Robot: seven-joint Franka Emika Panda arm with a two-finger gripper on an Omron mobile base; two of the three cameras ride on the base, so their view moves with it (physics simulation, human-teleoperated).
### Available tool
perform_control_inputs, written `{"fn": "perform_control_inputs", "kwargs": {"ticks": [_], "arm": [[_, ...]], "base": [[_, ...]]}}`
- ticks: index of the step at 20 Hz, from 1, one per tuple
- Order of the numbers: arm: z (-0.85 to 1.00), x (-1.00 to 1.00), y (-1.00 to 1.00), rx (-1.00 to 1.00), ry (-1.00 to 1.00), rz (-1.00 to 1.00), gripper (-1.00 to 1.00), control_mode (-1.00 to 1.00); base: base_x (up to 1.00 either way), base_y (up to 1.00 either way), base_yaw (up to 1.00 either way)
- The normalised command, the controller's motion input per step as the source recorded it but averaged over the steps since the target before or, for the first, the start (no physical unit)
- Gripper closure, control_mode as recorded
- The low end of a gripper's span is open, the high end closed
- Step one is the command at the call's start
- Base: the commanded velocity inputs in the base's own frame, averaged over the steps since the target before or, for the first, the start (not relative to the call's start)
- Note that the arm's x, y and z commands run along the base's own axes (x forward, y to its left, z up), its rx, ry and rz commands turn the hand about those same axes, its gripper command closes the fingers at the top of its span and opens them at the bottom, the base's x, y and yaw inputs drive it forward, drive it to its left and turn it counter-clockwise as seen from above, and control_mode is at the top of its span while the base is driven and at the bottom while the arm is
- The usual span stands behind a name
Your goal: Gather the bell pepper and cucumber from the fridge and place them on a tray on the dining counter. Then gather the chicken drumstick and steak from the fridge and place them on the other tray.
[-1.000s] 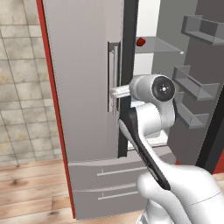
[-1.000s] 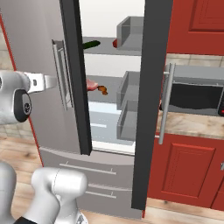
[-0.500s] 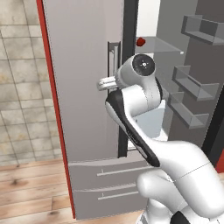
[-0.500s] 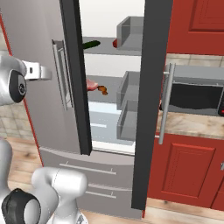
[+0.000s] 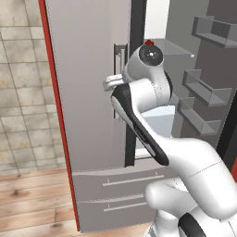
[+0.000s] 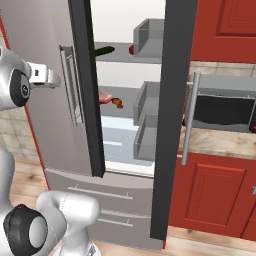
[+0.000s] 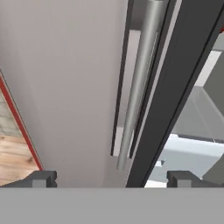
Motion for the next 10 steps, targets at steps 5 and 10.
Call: {"fn": "perform_control_inputs", "kwargs": {"ticks": [5, 10], "arm": [[0.01, -0.19, -0.33, 0.0, -0.03, 0.0, -1.0, -1.0], [0.03, 0.03, -0.16, 0.02, -0.05, 0.0, -1.0, -1.0]], "base": [[0.0, 0.0, 0.0], [0.0, 0.0, 0.0]]}}
